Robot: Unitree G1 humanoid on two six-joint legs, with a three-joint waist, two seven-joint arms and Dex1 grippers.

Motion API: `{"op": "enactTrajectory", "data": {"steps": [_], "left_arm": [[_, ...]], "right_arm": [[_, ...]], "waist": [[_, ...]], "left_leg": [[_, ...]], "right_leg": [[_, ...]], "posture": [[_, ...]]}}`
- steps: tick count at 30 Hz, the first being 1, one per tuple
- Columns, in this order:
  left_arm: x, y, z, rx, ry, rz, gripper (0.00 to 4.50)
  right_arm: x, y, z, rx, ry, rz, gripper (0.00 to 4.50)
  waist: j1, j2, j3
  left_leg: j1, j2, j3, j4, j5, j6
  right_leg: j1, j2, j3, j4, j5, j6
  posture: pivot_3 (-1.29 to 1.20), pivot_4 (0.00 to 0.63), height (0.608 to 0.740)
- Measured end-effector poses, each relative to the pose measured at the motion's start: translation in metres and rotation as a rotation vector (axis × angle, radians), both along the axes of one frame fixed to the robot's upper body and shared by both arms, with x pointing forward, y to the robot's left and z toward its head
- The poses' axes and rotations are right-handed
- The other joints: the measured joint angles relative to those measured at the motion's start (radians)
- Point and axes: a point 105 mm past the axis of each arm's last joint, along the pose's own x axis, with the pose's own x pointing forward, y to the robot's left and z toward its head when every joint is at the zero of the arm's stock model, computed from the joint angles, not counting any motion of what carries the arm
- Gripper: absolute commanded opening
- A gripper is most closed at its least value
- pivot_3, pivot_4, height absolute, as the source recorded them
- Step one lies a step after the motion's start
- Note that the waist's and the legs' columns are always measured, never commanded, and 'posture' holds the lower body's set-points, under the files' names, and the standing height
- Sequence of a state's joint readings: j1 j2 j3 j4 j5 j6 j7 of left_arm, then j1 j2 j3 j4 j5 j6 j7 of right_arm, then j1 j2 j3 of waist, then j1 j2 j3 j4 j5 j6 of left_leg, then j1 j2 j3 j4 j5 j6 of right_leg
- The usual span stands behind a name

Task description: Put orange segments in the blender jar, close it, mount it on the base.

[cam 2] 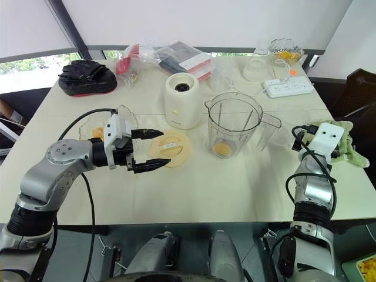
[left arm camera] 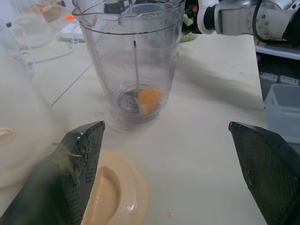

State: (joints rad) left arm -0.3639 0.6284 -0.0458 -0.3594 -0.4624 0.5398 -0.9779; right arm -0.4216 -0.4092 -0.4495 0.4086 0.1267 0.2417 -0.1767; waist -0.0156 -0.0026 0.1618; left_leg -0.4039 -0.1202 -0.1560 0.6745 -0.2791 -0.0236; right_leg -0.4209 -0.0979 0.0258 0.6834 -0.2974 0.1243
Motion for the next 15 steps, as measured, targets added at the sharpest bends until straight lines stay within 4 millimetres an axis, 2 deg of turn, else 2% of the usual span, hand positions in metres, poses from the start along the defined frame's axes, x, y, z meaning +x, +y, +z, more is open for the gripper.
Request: {"op": "enactTrajectory", "data": {"steps": [1,7,15], "left_arm": [[0.0001,0.0002,0.0001,0.002,-0.002,0.001,4.5],[0.0002,0.0,0.0001,0.005,-0.007,0.001,4.5],[0.0002,-0.0014,-0.0001,0.014,-0.022,-0.004,4.5]], "right_arm": [[0.001,-0.0003,0.0006,-0.003,-0.002,-0.003,3.72],[0.0045,0.0018,0.0018,-0.016,-0.012,-0.001,0.66],[0.0051,0.0029,0.0034,-0.027,-0.024,0.007,0.66]], "waist": [[0.0,0.0,0.0],[0.001,0.0,0.0],[0.0,0.0,0.0]], "left_leg": [[0.0,0.0,0.0,0.0,0.0,0.0],[0.0,0.0,0.001,-0.001,0.0,0.0],[0.0,0.0,0.001,-0.001,0.0,0.0]], "right_leg": [[0.0,0.0,0.0,0.0,0.0,0.0],[0.0,0.0,0.0,0.0,0.0,0.0],[-0.001,0.0,0.0,0.0,0.0,0.0]], "posture": [[0.0,0.15,0.74],[0.0,0.15,0.74],[0.0,0.15,0.74]]}}
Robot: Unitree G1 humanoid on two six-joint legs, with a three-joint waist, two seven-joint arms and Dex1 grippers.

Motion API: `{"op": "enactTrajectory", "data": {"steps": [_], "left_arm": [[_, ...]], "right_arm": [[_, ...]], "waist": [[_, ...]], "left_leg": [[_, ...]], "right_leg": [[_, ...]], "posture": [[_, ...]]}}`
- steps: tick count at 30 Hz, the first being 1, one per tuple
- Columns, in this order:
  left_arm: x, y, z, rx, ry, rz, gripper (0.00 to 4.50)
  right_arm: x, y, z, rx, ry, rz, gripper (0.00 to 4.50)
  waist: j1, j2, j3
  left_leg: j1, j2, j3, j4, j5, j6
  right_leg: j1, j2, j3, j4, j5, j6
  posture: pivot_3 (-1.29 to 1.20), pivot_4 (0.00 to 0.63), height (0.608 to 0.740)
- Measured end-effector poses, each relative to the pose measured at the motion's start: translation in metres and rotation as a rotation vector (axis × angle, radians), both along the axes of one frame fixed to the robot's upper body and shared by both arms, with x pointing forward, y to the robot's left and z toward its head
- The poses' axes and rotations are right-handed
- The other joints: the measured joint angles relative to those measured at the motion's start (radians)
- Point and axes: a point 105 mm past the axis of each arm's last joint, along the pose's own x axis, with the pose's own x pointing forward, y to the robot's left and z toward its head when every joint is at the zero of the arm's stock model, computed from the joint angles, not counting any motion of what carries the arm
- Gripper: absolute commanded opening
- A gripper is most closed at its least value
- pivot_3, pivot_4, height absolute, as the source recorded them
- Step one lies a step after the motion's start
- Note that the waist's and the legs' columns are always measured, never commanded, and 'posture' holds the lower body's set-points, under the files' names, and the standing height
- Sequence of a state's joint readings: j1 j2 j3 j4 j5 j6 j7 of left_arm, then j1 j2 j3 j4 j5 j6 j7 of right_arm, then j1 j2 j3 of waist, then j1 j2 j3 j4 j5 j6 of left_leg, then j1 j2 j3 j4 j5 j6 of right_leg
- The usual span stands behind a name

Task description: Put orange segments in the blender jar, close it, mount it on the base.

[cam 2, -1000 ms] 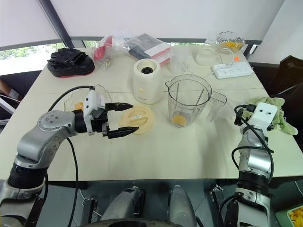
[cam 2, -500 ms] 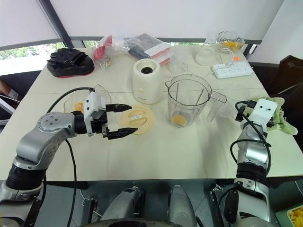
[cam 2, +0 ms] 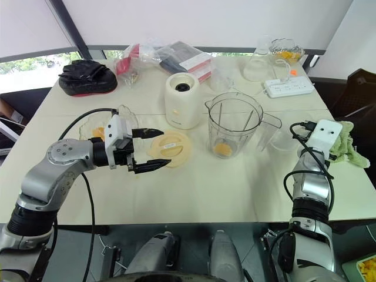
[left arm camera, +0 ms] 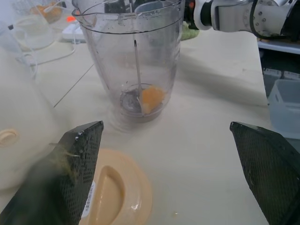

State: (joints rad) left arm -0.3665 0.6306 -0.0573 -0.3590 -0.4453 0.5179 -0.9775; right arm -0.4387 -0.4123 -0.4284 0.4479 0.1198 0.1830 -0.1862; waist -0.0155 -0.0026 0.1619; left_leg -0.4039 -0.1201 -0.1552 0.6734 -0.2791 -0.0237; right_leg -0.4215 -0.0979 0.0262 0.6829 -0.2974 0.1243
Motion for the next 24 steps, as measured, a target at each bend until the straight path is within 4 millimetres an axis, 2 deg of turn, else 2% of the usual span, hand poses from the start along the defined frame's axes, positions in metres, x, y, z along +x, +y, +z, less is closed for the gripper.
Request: {"op": "enactTrajectory", "data": {"steps": [4,8,10,11,24], "left_arm": [[0.001,0.0,0.0,0.0,-0.002,0.001,4.5],[0.001,0.0,0.0,0.0,-0.003,0.001,4.5],[0.002,0.001,-0.001,0.0,-0.001,0.003,4.5],[0.002,0.001,-0.001,0.0,-0.001,0.003,4.5],[0.005,0.001,0.002,0.012,-0.026,0.01,4.5]], "right_arm": [[-0.001,0.0,0.0,-0.002,-0.007,0.001,0.66],[-0.001,0.002,0.008,-0.016,-0.04,0.009,0.66],[-0.001,0.003,0.013,-0.025,-0.057,0.014,0.1],[-0.001,0.003,0.015,-0.027,-0.062,0.014,0.02],[0.002,0.008,0.012,-0.018,-0.058,0.037,0.02]], "waist": [[-0.002,0.0,0.0],[-0.001,0.0,0.0],[-0.001,0.0,0.0],[-0.001,0.0,0.0],[-0.002,0.0,0.0]], "left_leg": [[0.0,0.0,0.001,-0.001,0.0,0.0],[0.0,0.0,0.002,-0.002,0.0,0.0],[0.0,0.0,0.003,-0.003,0.0,0.0],[0.001,0.0,0.003,-0.005,0.0,-0.001],[0.008,0.004,0.014,-0.009,0.0,0.0]], "right_leg": [[-0.001,0.0,0.001,0.0,0.0,0.0],[-0.002,0.0,0.001,0.0,0.0,0.0],[-0.002,0.0,0.002,0.0,0.0,0.0],[-0.002,0.0,0.002,0.0,0.0,0.0],[-0.002,0.003,0.014,0.0,0.0,0.0]], "posture": [[0.0,0.15,0.74],[0.0,0.15,0.74],[0.0,0.15,0.74],[0.0,0.15,0.74],[0.0,0.15,0.74]]}}
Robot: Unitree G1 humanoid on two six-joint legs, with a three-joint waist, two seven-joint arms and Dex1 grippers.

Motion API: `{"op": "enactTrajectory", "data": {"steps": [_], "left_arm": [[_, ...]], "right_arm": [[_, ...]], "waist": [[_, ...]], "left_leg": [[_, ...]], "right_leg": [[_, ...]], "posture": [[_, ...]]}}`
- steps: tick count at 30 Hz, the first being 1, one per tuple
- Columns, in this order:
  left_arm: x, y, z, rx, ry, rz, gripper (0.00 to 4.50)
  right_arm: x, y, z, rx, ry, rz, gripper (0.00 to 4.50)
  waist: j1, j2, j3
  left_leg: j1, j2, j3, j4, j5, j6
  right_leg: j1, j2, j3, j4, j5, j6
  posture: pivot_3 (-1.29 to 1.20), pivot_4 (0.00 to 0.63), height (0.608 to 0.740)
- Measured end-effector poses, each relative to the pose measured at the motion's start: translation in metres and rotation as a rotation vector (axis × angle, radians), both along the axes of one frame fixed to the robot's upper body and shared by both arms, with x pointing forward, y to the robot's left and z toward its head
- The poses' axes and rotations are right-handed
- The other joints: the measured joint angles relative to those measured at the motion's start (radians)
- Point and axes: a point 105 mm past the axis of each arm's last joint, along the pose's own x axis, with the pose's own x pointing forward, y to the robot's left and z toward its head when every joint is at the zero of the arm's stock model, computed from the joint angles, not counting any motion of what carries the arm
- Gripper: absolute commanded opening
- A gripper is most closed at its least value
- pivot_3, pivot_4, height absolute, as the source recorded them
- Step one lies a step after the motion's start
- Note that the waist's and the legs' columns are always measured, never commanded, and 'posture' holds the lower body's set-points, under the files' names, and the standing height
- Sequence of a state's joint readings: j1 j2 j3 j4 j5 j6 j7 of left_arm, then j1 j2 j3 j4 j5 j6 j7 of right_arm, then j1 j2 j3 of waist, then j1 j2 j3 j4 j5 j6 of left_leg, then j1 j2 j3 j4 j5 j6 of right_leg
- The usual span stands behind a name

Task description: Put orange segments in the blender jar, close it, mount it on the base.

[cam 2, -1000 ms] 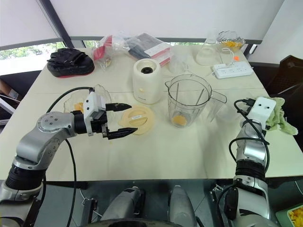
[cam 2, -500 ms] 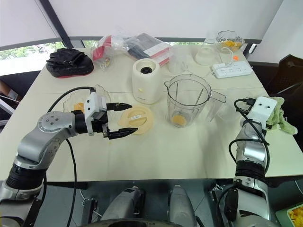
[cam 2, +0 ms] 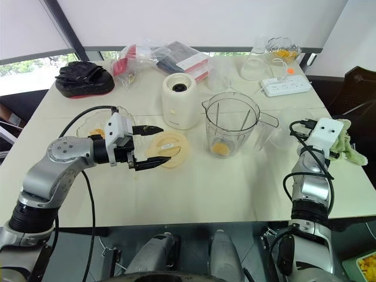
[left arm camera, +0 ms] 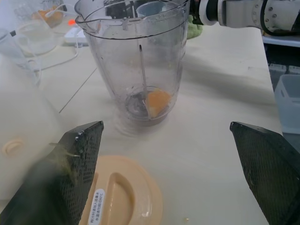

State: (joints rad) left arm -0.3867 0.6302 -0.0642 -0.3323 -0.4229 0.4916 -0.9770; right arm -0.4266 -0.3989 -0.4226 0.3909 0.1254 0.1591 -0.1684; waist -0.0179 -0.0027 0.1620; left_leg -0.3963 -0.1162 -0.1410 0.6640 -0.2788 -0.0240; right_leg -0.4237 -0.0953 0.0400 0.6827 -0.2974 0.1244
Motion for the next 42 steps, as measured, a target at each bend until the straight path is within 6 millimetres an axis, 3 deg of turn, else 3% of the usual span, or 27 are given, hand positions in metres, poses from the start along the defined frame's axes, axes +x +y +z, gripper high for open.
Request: {"op": "enactTrajectory", "data": {"steps": [16,29,42], "left_arm": [[0.001,0.001,0.0,0.003,-0.008,0.015,4.5],[0.001,0.0,0.0,0.007,-0.022,0.009,4.5],[0.002,0.001,-0.001,0.012,-0.021,0.006,4.5]], "right_arm": [[-0.015,0.031,-0.022,0.059,0.059,0.083,0.02],[-0.02,0.041,-0.016,0.064,0.07,0.142,0.02],[-0.017,0.068,-0.017,0.082,0.104,0.294,0.02]], "waist": [[0.001,0.0,0.0],[0.001,0.0,0.0],[0.002,0.0,0.0]], "left_leg": [[0.002,0.002,0.002,-0.001,0.0,0.0],[0.002,0.002,0.003,-0.002,0.0,0.001],[0.003,0.002,0.003,-0.002,-0.001,0.001]], "right_leg": [[0.0,0.002,0.003,0.0,0.0,0.0],[0.0,0.002,0.003,0.0,0.0,0.0],[0.0,0.002,0.003,0.0,0.0,0.0]], "posture": [[0.0,0.15,0.74],[0.0,0.15,0.74],[0.0,0.15,0.74]]}}
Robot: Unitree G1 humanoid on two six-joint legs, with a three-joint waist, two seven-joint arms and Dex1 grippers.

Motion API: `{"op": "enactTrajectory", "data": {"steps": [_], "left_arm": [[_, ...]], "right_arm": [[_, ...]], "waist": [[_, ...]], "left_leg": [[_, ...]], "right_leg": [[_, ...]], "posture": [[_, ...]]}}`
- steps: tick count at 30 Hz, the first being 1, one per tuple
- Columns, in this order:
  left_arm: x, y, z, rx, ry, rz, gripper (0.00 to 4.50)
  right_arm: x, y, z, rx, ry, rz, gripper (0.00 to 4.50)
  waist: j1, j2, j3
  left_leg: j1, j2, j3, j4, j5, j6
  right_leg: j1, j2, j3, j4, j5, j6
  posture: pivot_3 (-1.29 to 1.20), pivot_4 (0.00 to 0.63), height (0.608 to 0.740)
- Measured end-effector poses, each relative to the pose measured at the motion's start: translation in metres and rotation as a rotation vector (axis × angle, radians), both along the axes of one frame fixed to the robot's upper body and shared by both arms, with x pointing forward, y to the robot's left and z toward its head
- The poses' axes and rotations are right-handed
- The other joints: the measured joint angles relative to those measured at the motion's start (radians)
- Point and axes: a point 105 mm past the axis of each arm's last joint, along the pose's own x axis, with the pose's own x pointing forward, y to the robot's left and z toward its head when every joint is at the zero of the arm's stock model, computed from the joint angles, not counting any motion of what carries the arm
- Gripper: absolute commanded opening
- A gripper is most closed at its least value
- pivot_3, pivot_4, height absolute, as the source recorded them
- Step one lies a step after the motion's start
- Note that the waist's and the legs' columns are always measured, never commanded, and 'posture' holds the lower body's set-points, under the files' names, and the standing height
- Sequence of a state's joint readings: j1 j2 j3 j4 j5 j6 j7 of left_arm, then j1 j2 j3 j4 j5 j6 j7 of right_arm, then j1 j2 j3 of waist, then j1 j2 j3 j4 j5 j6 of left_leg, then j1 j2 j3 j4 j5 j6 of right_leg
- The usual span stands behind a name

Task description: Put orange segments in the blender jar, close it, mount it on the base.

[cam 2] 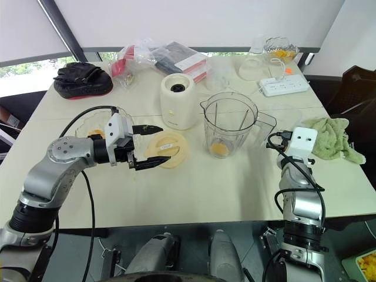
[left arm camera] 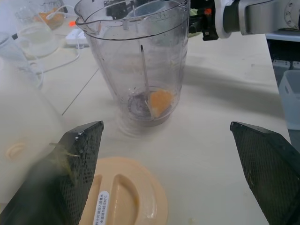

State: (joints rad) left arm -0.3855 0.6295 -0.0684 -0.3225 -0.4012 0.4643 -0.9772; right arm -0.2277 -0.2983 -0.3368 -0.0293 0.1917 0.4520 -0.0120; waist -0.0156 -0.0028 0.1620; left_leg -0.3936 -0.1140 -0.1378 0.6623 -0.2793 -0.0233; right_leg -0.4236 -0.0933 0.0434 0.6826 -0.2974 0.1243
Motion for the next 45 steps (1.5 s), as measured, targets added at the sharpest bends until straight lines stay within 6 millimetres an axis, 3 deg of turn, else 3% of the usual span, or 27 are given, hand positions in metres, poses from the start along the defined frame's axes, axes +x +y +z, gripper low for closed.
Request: {"op": "enactTrajectory", "data": {"steps": [9,17,20,24,33,38,45], "left_arm": [[0.001,0.0,-0.001,0.006,-0.003,0.003,4.5],[0.0,-0.004,-0.004,0.017,-0.003,-0.013,4.5],[0.001,-0.003,-0.005,0.017,0.0,-0.012,4.5],[0.001,-0.003,-0.006,0.017,0.006,-0.01,4.5],[0.001,-0.004,-0.008,0.021,0.013,-0.017,4.5],[0.001,-0.004,-0.008,0.022,0.013,-0.02,4.5],[0.001,-0.004,-0.008,0.023,0.012,-0.019,4.5]], "right_arm": [[-0.011,0.005,-0.01,0.01,0.048,0.028,0.02],[-0.026,0.009,-0.005,0.007,0.07,0.048,0.02],[-0.035,0.009,-0.004,0.019,0.083,0.048,0.84],[-0.042,0.006,0.001,0.016,0.07,0.014,2.86],[-0.047,0.0,0.004,-0.034,0.053,-0.078,2.86],[-0.037,-0.008,0.016,-0.045,-0.001,-0.12,2.86],[-0.026,-0.012,0.008,-0.036,0.008,-0.133,2.86]], "waist": [[0.002,0.0,0.0],[0.003,0.0,0.0],[0.004,0.0,0.0],[0.003,0.0,0.0],[0.003,0.0,0.0],[0.002,0.0,0.0],[0.003,0.0,0.0]], "left_leg": [[0.0,0.0,0.0,0.0,0.0,0.0],[0.0,0.0,0.0,0.0,0.0,0.0],[0.0,0.0,0.0,0.0,0.0,0.001],[0.0,0.0,0.0,0.0,-0.001,0.002],[0.0,0.0,0.0,0.0,-0.001,0.001],[0.0,0.0,0.0,-0.001,0.0,0.0],[0.0,0.0,0.0,-0.001,0.0,0.0]], "right_leg": [[0.0,0.0,0.0,0.0,0.0,0.0],[0.0,0.0,0.0,0.0,0.0,0.0],[0.0,0.0,0.0,0.0,0.0,0.0],[0.0,0.0,0.0,0.0,0.0,0.0],[0.0,0.0,0.0,0.0,0.0,0.0],[0.0,0.0,0.0,0.0,0.0,0.0],[0.0,0.0,0.0,0.0,0.0,0.0]], "posture": [[0.0,0.15,0.74],[0.0,0.15,0.74],[0.0,0.15,0.74],[0.0,0.15,0.74],[0.0,0.15,0.74],[0.0,0.15,0.74],[0.0,0.15,0.74]]}}
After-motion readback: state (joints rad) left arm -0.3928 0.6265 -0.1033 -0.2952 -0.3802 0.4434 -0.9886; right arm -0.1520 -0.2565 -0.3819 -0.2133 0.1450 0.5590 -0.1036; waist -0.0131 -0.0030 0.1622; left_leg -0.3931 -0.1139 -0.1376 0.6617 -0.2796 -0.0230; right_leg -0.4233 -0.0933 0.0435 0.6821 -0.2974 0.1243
